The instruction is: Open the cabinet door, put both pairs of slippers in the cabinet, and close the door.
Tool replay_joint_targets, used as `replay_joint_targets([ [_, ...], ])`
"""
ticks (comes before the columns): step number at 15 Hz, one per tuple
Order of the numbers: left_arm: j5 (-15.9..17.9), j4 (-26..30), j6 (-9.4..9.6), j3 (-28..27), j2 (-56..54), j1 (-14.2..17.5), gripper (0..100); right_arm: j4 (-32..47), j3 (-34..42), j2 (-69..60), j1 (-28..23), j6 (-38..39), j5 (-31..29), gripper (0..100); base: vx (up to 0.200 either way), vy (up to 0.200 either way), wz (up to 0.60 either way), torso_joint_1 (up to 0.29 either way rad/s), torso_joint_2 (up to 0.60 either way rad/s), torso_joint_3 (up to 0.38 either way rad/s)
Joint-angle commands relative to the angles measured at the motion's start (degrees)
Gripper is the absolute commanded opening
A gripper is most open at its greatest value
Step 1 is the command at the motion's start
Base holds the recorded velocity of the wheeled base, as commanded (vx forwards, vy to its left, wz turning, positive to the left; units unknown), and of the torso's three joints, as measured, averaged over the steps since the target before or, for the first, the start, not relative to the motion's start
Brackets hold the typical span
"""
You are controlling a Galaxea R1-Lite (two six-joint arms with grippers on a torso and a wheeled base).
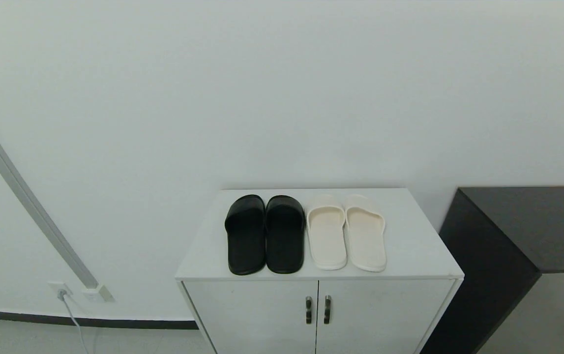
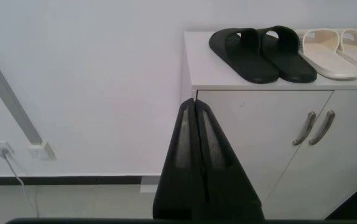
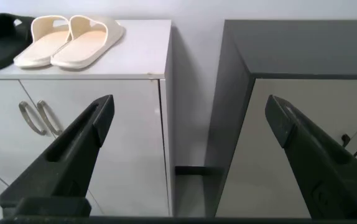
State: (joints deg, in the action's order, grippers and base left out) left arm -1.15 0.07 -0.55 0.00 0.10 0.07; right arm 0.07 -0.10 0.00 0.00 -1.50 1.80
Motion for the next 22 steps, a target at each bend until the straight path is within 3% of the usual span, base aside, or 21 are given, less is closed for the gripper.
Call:
replay_joint_targets([
  [1, 0.0, 0.0, -0.07, 0.0, 0.0, 0.0, 0, -0.1, 0.0, 0.1, 0.0, 0.2, -0.4, 100, 0.000, 0.000, 0.00, 0.000, 0.00, 0.000],
  [2, 0.0, 0.0, 0.02, 0.0, 0.0, 0.0, 0, -0.8, 0.1, 0.1, 0.0, 0.6, -1.0, 100, 0.000, 0.000, 0.00, 0.000, 0.00, 0.000],
  [4, 0.1, 0.0, 0.02, 0.0, 0.0, 0.0, 0, -4.9, -6.9, 2.1, 0.5, 8.3, -2.2, 100, 0.000, 0.000, 0.00, 0.000, 0.00, 0.000],
  [5, 0.2, 0.0, 0.20, 0.0, 0.0, 0.0, 0, -1.7, -10.4, 7.3, 0.9, 7.1, -1.3, 100, 0.000, 0.000, 0.00, 0.000, 0.00, 0.000],
  [6, 0.2, 0.0, 0.11, 0.0, 0.0, 0.0, 0, 0.1, -9.8, 8.8, 1.3, 3.1, 0.1, 100, 0.000, 0.000, 0.00, 0.000, 0.00, 0.000],
  [8, 0.2, 0.0, 0.11, 0.0, 0.0, 0.0, 0, 0.2, -10.0, 18.2, 1.9, 2.3, 6.7, 100, 0.000, 0.000, 0.00, 0.000, 0.00, 0.000],
  [12, 0.3, 0.0, 0.11, 0.0, 0.0, 0.0, 0, -11.4, -14.4, 41.0, 4.7, 2.6, 10.3, 100, 0.000, 0.000, 0.00, 0.000, 0.00, 0.000],
  [15, 0.3, 0.0, 0.11, 0.0, 0.0, 0.0, 0, -20.6, -17.0, 53.3, 14.9, 4.6, 4.3, 100, 0.000, 0.000, 0.00, 0.000, 0.00, 0.000],
  [16, 0.3, 0.0, 0.11, 0.0, 0.0, 0.0, 0, -23.8, -18.8, 58.2, 24.4, 7.3, -3.2, 100, 0.000, 0.000, 0.00, 0.000, 0.00, 0.000],
  [18, 0.3, 0.0, 0.11, 0.0, 0.0, 0.0, 0, -25.6, -22.1, 64.7, 34.7, 10.9, -13.0, 100, 0.000, 0.000, 0.00, 0.000, 0.00, 0.000],
  [22, 0.4, 0.0, 0.11, 0.0, 0.0, 0.0, 0, -27.6, -29.4, 76.8, 39.6, 15.7, -16.7, 100, 0.000, 0.000, 0.00, 0.000, 0.00, 0.000],
])
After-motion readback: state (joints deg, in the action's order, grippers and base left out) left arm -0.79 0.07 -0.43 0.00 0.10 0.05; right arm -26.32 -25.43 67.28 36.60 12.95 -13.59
